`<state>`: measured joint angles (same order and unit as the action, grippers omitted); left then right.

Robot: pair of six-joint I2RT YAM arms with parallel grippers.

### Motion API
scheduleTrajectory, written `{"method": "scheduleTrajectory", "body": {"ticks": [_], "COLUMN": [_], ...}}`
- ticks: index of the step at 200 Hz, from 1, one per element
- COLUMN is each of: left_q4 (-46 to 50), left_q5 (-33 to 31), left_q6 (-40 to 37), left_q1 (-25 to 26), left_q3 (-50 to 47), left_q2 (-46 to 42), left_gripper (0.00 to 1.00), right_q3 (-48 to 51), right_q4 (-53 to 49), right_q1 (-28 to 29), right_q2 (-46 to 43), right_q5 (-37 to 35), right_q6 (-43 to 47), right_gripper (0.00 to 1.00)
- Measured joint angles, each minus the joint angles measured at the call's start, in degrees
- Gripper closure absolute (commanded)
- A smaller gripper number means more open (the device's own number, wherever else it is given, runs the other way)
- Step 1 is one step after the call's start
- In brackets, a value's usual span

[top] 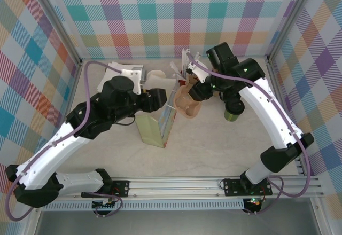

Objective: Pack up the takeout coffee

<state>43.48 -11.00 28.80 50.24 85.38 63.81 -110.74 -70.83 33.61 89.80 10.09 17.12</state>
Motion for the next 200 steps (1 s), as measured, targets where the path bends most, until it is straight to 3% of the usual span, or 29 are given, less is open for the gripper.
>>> {"method": "scheduleTrajectory", "body": {"ticks": [27,43,70,93,126,200], "left_q4": [6.9,10.2,12.0,11.6,9.2,3.2], "left_q5": [-3.0,-2.4,2.3,6.9,10.5,10.3], "left_q6": [0.9,1.8,1.8,0.5,-3.5,-13.9], "left_q1": [-2.2,-6.9,-16.8,-21.1,-22.4,-22.9], "left_q3": [-0.3,-0.8,-4.1,-7.1,-7.9,-9.5], "left_q2": [-2.3,-3.2,-4.2,-4.1,-2.8,-0.9], "left_gripper": [0.22,0.22,0.22,0.22,0.22,0.23], "right_q3": [-0.1,-0.1,-0.1,-0.1,-0.1,0.2], "right_q4": [0.0,0.0,0.0,0.0,0.0,0.0], "right_q1": [0.2,0.2,0.3,0.3,0.3,0.3], "right_q2": [0.1,0.1,0.1,0.1,-0.1,-1.4], "right_q5": [0.0,0.0,0.1,0.2,0.2,0.2], "right_q6": [0.1,0.1,0.1,0.1,0.1,0.1], "right_gripper": [0.63,0.63,0.63,0.63,0.63,0.63]}}
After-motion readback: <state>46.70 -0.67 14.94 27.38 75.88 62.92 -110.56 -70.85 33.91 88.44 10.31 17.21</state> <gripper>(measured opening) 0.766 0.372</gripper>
